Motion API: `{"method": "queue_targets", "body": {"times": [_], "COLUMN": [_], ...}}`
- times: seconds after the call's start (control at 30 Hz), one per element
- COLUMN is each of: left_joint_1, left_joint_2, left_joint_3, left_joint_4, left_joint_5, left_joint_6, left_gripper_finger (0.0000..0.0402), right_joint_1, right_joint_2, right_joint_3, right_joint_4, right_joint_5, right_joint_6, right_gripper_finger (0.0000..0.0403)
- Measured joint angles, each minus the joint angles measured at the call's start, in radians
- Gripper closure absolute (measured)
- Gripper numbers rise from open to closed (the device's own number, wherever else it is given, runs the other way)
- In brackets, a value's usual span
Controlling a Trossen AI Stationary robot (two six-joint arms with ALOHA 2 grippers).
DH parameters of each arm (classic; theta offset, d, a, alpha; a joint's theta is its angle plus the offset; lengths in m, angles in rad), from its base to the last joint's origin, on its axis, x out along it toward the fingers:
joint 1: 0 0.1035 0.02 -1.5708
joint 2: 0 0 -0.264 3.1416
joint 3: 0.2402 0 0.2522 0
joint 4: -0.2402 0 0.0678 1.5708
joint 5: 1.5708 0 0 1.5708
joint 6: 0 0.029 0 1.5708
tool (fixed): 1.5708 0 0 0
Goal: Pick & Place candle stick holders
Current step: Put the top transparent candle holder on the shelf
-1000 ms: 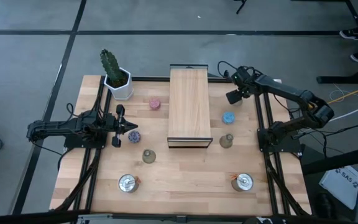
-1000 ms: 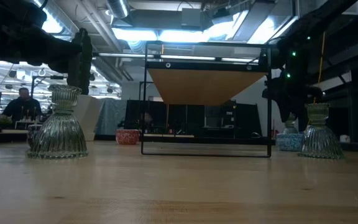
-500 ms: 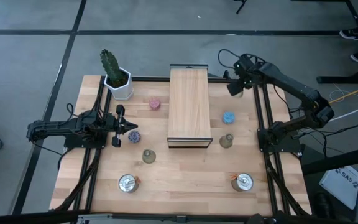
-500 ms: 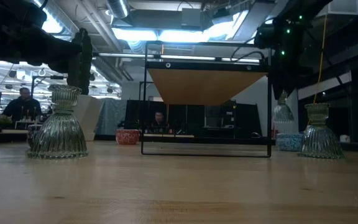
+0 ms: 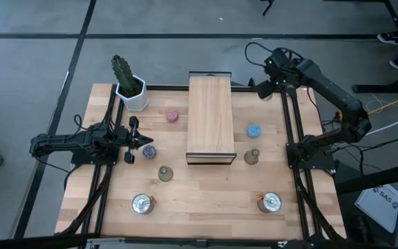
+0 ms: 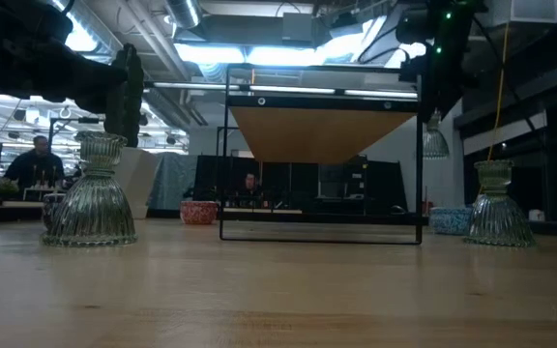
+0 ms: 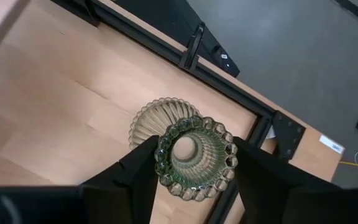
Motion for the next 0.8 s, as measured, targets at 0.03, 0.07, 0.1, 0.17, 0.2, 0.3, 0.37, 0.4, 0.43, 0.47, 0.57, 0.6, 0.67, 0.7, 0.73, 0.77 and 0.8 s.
{"method": "queue_targets", "body": {"times": [0.03, 0.07, 0.1, 0.17, 0.2, 0.3, 0.37, 0.4, 0.43, 0.47, 0.57, 0.6, 0.67, 0.7, 0.73, 0.77, 0.8], "left_joint_1": [0.000, 0.000, 0.000, 0.000, 0.000, 0.000, 0.000, 0.000, 0.000, 0.000, 0.000, 0.000, 0.000, 0.000, 0.000, 0.000, 0.000], "left_joint_2": [0.000, 0.000, 0.000, 0.000, 0.000, 0.000, 0.000, 0.000, 0.000, 0.000, 0.000, 0.000, 0.000, 0.000, 0.000, 0.000, 0.000], "left_joint_3": [0.000, 0.000, 0.000, 0.000, 0.000, 0.000, 0.000, 0.000, 0.000, 0.000, 0.000, 0.000, 0.000, 0.000, 0.000, 0.000, 0.000], "left_joint_4": [0.000, 0.000, 0.000, 0.000, 0.000, 0.000, 0.000, 0.000, 0.000, 0.000, 0.000, 0.000, 0.000, 0.000, 0.000, 0.000, 0.000], "left_joint_5": [0.000, 0.000, 0.000, 0.000, 0.000, 0.000, 0.000, 0.000, 0.000, 0.000, 0.000, 0.000, 0.000, 0.000, 0.000, 0.000, 0.000], "left_joint_6": [0.000, 0.000, 0.000, 0.000, 0.000, 0.000, 0.000, 0.000, 0.000, 0.000, 0.000, 0.000, 0.000, 0.000, 0.000, 0.000, 0.000], "left_gripper_finger": [0.0396, 0.0395, 0.0395, 0.0396, 0.0396, 0.0395, 0.0396, 0.0396, 0.0395, 0.0395, 0.0396, 0.0395, 0.0395, 0.0395, 0.0396, 0.0396, 0.0395], "right_joint_1": [0.003, 0.007, 0.011, 0.018, 0.022, 0.033, 0.040, 0.045, 0.051, 0.056, 0.073, 0.080, 0.094, 0.103, 0.112, 0.122, 0.130], "right_joint_2": [0.000, 0.000, 0.000, 0.000, 0.000, 0.000, 0.000, 0.000, 0.004, 0.010, 0.034, 0.043, 0.063, 0.074, 0.085, 0.097, 0.107], "right_joint_3": [0.014, 0.028, 0.042, 0.072, 0.084, 0.117, 0.136, 0.142, 0.152, 0.161, 0.191, 0.203, 0.223, 0.235, 0.245, 0.256, 0.268], "right_joint_4": [-0.011, -0.022, -0.033, -0.050, -0.056, -0.075, -0.080, -0.084, -0.095, -0.105, -0.138, -0.146, -0.151, -0.153, -0.153, -0.154, -0.154], "right_joint_5": [0.000, 0.000, -0.001, 0.000, 0.000, 0.000, -0.001, -0.001, -0.001, -0.001, -0.010, -0.020, -0.043, -0.052, -0.056, -0.058, -0.058], "right_joint_6": [-0.002, -0.002, -0.002, -0.002, -0.002, -0.014, -0.021, -0.025, -0.028, -0.028, -0.040, -0.046, -0.055, -0.059, -0.062, -0.065, -0.071], "right_gripper_finger": [0.0213, 0.0213, 0.0213, 0.0213, 0.0214, 0.0218, 0.0220, 0.0221, 0.0221, 0.0221, 0.0222, 0.0222, 0.0222, 0.0222, 0.0223, 0.0223, 0.0223]}}
